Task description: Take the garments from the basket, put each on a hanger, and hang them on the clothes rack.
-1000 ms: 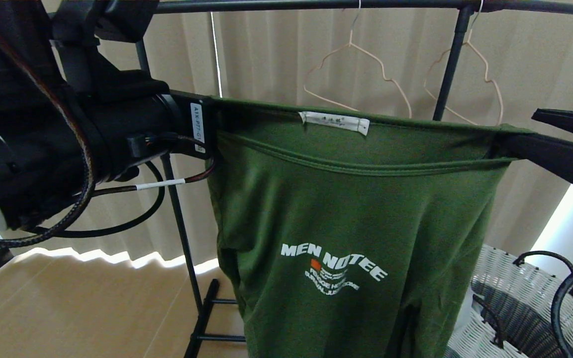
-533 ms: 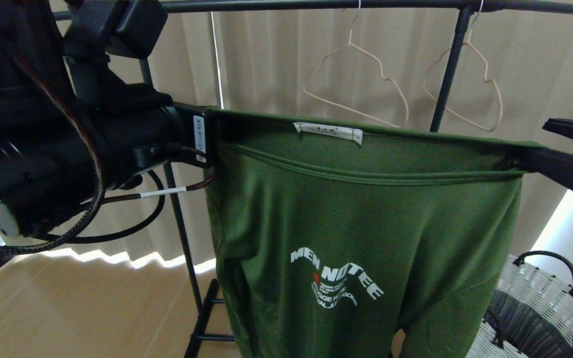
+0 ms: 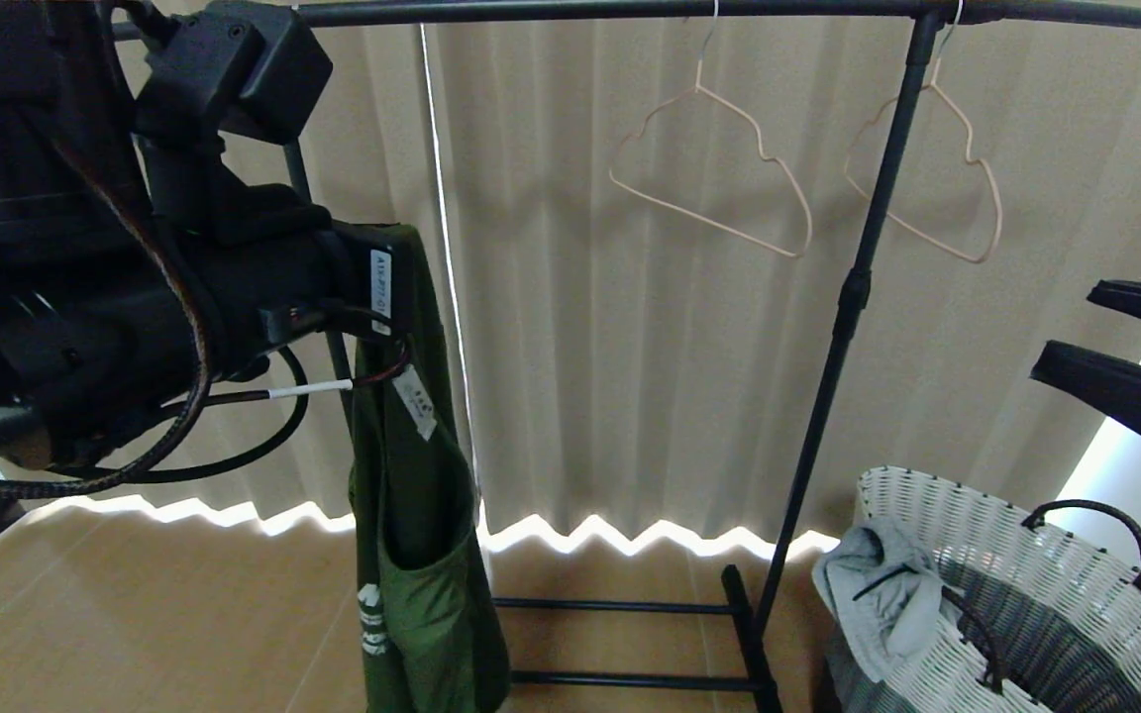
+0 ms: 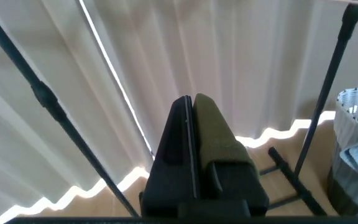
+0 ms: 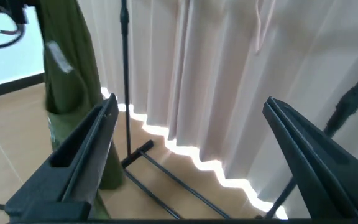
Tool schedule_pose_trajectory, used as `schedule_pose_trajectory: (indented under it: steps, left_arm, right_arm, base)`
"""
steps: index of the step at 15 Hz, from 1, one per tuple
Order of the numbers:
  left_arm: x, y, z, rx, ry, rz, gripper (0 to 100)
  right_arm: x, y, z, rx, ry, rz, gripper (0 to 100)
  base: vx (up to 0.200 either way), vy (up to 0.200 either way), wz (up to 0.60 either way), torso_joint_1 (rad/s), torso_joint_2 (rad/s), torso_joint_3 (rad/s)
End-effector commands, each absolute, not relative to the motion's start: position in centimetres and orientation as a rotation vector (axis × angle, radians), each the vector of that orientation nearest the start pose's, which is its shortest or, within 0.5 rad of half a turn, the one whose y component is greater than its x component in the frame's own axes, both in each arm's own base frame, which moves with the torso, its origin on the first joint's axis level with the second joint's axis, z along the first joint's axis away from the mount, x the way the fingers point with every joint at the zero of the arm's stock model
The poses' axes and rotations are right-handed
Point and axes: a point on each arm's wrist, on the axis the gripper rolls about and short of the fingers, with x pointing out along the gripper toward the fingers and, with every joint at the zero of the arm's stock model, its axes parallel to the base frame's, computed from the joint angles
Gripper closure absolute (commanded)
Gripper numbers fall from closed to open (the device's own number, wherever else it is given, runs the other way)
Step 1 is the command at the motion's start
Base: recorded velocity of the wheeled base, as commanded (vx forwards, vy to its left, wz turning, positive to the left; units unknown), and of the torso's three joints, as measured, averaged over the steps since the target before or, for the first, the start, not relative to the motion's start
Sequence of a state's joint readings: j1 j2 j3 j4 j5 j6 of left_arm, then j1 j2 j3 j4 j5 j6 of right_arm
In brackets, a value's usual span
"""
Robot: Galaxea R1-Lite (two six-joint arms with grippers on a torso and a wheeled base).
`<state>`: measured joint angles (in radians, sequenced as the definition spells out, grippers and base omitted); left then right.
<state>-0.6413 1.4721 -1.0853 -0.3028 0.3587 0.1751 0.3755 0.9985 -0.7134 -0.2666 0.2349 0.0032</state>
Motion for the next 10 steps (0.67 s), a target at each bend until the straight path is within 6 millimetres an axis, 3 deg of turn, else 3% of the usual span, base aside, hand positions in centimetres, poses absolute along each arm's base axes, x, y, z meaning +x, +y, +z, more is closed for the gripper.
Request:
schedule_pose_trajectory:
  steps: [1,3,7,10]
  left_arm:
    - [20.8,-14.5,29.2,0.226,0.054,-0.287,100]
    - [19.2,-13.1,28.7,0.255,0.061,-0.281,100]
    - [17.5,-10.4,26.8,0.315,0.095,-0.238,100]
    - [17.6,-9.8,26.4,0.316,0.109,-0.217,100]
  right_arm:
    - [12.1,4.7,27.1,-0.022,0.032,0.546,0]
    - [12.5,3.0,26.4,-0.107,0.073,0.391,0]
    - [12.7,1.8,25.0,-0.244,0.092,0.292,0]
    - [13.1,1.0,24.9,-0.283,0.056,0.224,0]
  base:
    - [0.0,0.0,0.0,0.0,0.0,0.0]
    - [0.0,0.0,0.0,0.0,0.0,0.0]
    - [0.0,0.0,0.0,0.0,0.0,0.0]
    - [0.0,0.0,0.0,0.0,0.0,0.0]
